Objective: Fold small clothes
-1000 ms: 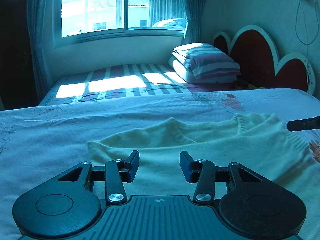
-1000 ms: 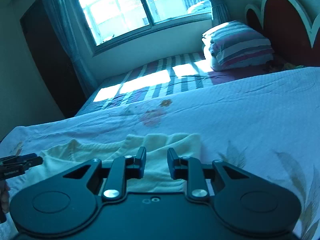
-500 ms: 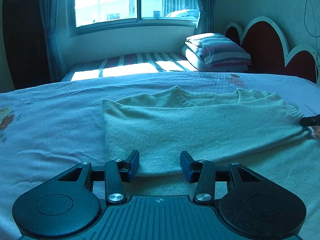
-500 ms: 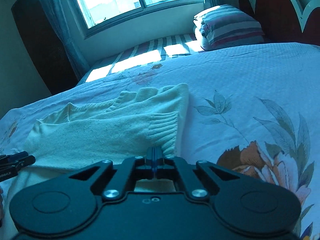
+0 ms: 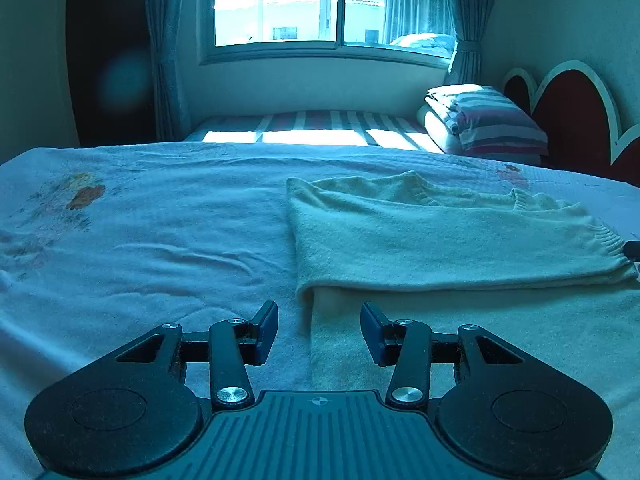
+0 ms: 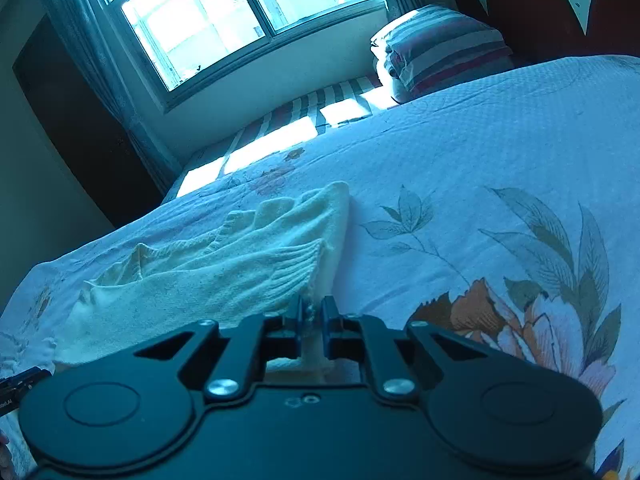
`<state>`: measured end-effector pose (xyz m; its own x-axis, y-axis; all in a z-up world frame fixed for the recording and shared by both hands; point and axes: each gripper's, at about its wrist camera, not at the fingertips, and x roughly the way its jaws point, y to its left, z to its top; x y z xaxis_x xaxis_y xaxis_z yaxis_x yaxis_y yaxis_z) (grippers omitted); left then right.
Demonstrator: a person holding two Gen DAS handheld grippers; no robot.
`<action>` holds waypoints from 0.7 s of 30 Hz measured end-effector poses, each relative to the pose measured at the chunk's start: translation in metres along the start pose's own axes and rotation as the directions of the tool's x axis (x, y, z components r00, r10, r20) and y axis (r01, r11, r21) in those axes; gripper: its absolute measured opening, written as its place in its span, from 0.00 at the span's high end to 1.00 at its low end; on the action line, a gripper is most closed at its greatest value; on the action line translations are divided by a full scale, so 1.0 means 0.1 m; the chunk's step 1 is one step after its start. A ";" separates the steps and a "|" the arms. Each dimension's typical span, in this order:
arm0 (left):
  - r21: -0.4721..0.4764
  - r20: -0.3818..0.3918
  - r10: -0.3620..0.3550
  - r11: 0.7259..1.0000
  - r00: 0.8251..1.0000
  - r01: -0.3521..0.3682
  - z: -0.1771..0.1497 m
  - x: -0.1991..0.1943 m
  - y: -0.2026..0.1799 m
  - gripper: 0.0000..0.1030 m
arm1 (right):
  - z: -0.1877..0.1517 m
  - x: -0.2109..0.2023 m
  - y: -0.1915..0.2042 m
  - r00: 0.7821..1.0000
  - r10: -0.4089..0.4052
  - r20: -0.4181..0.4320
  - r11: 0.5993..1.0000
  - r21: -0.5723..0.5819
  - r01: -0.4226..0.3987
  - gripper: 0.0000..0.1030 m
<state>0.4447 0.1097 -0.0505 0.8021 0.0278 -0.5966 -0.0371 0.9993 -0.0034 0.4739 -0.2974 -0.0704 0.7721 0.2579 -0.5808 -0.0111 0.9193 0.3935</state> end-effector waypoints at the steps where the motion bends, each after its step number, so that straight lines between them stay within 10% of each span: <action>1: -0.005 -0.004 0.009 1.000 1.000 -0.009 -0.03 -0.01 0.02 0.55 | 0.00 -0.04 0.00 1.000 0.013 0.012 1.000 0.004 -0.013 0.95; 21: -0.004 -0.037 0.051 0.999 0.998 -0.051 -0.22 -0.12 0.04 0.55 | -0.08 -0.13 -0.05 0.999 -0.006 -0.042 0.999 -0.038 0.004 0.98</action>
<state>0.4217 0.1127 -0.0606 0.7767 0.0778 -0.6250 -0.0807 0.9965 0.0238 0.4588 -0.3032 -0.0712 0.7450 0.2645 -0.6124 -0.0318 0.9311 0.3634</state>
